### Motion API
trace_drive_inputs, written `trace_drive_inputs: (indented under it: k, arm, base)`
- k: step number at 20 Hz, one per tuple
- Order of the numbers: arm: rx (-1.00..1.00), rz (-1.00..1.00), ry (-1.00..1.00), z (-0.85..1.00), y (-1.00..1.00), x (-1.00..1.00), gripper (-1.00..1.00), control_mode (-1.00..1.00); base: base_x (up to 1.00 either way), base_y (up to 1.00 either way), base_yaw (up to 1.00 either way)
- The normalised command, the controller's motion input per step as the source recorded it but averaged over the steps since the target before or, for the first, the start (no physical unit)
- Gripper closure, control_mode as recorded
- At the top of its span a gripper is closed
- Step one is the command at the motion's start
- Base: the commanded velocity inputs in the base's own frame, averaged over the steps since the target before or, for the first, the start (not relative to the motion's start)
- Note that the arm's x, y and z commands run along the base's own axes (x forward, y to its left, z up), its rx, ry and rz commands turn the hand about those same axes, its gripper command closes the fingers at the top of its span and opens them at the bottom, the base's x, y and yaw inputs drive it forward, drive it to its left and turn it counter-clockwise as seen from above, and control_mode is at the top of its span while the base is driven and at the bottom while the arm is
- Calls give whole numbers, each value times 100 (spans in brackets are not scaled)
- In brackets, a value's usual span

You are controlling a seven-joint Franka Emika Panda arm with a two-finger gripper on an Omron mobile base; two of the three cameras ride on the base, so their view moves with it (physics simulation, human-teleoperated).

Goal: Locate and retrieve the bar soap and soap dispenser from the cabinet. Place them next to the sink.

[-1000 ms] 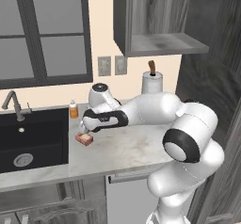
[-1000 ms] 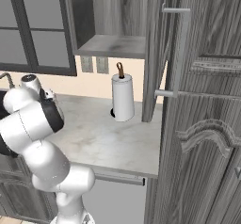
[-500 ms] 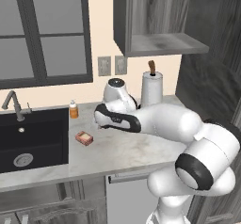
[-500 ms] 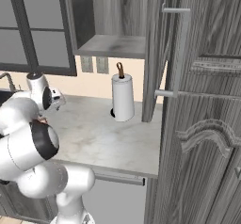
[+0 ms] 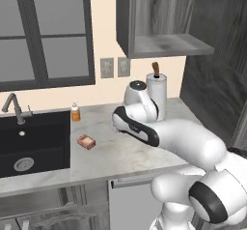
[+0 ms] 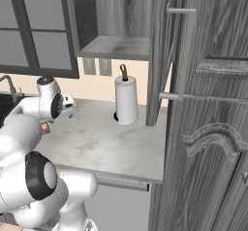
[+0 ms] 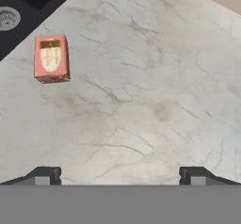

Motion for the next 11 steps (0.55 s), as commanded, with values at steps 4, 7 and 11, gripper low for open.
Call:
trace_drive_inputs:
  k: [4, 7, 11]
  arm:
    - [0, -22, 0, 4, -57, -18, -100, -100]
    - [0, -21, -1, 5, -52, -29, -100, -100]
    - [0, -19, -5, 15, -45, -39, -100, -100]
  base:
    - [0, 0, 0]
    - [0, 0, 0]
    - [0, 0, 0]
